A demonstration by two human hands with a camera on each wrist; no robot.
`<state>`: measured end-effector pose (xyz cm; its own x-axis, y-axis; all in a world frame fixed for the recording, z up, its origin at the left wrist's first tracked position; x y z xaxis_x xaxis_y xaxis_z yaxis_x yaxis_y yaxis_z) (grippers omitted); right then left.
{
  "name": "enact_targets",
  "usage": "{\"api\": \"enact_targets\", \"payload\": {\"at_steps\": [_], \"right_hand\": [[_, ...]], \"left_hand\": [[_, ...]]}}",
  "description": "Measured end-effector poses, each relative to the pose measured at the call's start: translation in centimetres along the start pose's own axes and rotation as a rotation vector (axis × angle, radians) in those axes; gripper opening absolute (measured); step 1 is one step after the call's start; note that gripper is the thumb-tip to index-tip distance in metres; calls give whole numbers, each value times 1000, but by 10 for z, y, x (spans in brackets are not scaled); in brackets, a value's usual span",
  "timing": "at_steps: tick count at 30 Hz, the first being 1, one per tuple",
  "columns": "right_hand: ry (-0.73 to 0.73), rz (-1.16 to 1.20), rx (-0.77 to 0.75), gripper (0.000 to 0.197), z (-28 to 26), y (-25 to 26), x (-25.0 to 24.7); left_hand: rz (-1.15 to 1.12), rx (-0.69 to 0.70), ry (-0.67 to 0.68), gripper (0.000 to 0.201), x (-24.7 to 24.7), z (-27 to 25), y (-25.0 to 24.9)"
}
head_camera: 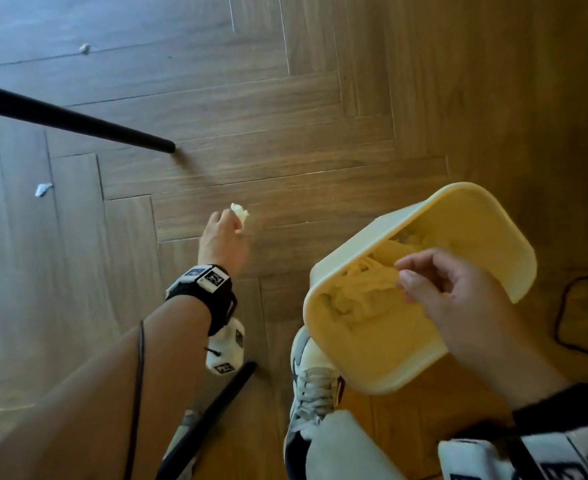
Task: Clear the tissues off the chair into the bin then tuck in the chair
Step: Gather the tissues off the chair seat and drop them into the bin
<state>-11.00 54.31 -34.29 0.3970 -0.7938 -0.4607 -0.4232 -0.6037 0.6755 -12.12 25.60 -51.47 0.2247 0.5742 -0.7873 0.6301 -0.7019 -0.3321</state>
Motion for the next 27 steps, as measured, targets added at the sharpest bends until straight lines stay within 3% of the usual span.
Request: {"api": "enact_targets", "payload": {"at_steps": [4, 6, 9, 12, 15, 20, 24, 27], "right_hand": [[20, -10, 127, 8, -24, 5, -11], [32, 10, 198, 10, -40, 12, -20], [28, -15, 257, 16, -61, 24, -35], [46, -106, 310, 19, -78, 38, -44], [88, -167, 291, 16, -88, 63, -40], [272, -229, 89, 11, -110, 160, 0], [428, -312, -193, 6, -140, 247, 60], [522, -312, -340, 6, -168, 297, 108]], "left_hand": [[-336, 150, -200, 5, -48, -70, -98], [-405, 273, -166, 7, -70, -111, -137], [-237, 401, 165, 19, -80, -164, -169], [23, 284, 580, 54, -83, -200, -170], [11, 182, 650, 50, -116, -220, -152], [-133, 49, 513, 22, -240, -248, -97], [-316, -51, 262, 14, -356, -268, -28], [-229, -134, 24, 11, -417, -269, 45]]}}
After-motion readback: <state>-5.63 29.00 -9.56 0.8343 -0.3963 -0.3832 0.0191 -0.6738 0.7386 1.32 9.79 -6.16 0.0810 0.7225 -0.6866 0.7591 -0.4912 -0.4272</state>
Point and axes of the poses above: each hand's wrist, its own z-axis towards the middle knuckle, its own x-axis out of the palm, y = z × x, the point moved 2 cm from there along z, towards the middle knuckle, and after that the axes turned 5 degrees about -x, right-handed, at the moved point
